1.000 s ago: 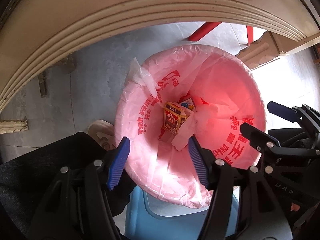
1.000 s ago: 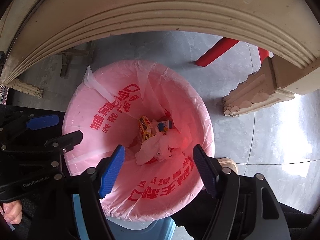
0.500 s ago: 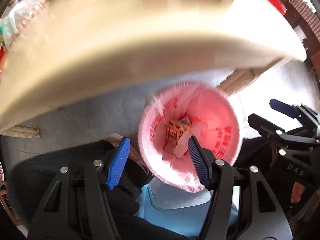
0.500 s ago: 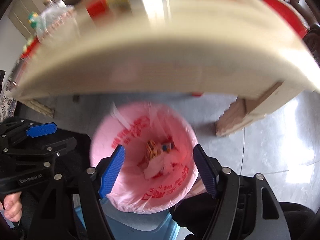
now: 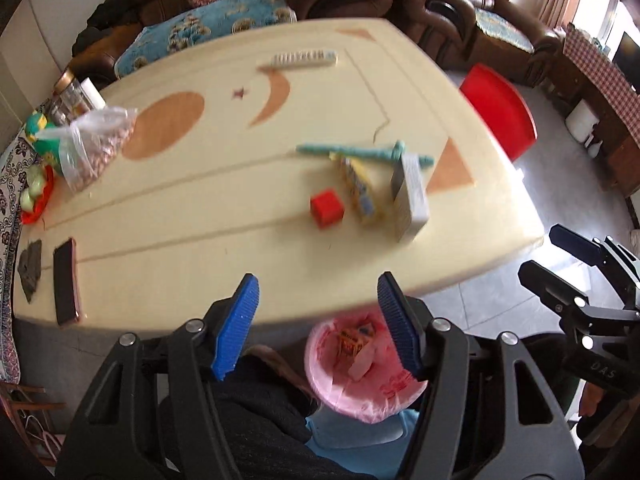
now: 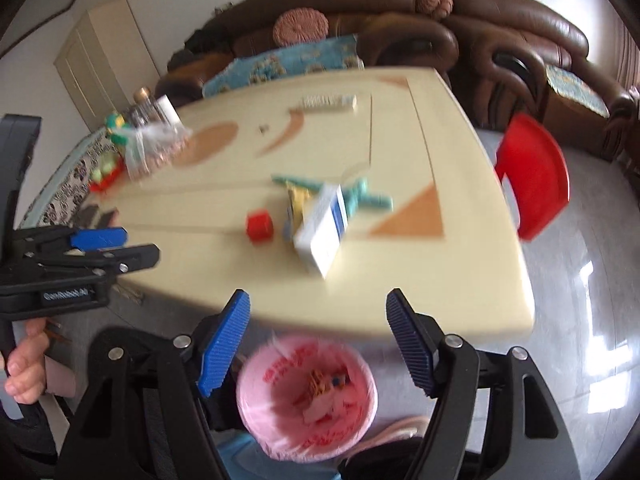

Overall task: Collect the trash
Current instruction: 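Raise both open tools back up over the table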

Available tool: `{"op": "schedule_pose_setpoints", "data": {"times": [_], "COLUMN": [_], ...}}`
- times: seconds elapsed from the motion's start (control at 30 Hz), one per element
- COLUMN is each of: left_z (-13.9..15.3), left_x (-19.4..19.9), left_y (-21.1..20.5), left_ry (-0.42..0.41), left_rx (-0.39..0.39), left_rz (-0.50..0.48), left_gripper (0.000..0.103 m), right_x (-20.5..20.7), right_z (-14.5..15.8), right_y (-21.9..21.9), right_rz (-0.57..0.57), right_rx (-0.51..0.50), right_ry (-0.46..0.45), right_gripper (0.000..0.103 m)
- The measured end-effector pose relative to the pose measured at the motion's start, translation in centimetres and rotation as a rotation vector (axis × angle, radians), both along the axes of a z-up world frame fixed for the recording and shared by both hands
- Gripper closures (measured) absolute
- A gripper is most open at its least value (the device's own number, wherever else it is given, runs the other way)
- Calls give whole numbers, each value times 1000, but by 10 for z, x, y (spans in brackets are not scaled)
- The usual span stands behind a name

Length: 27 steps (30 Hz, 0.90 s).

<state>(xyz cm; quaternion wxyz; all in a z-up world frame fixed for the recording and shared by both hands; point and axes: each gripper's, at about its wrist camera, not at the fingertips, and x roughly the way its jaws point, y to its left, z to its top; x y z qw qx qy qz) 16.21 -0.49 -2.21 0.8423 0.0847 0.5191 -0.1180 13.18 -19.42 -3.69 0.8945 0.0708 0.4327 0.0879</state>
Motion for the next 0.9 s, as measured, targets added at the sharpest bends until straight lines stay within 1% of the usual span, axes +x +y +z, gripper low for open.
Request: {"op": "schedule_pose_setpoints", "data": {"times": [0.1,0.2,0.3,0.37,0.47,0.6,0.73,0.9], "left_z": [15,27,34,35,26,3,-20,-41], "left_x": [12,24,34,40,54,71,86,102], "left_y": [-8,-11,-16,-19,-22,-23,-24,-27], "left_ry": [6,25,14,22,48,109,161,200], "left_rx": [-18,-46,-41,-47,-51,-56,-56,-61], "left_rz": [5,10,16,21,36,57,73,85], "left_gripper": [42,42,42,42,42,42,42,42], "right_x": [11,19,29,34,46,57,75,93], "right_z": [21,33,39,40,36,24,2,-25], "right_y": [-1,0,2,2,1,0,-1,0], "right_rz": [7,19,26,25,30,29,28,32], "right_rx": [-2,1,-7,-5,17,25,39,59], "right_ry": [-18,-26,-26,-22,-2,27,77,135], "right_gripper": [33,33,33,33,33,33,33,33]}}
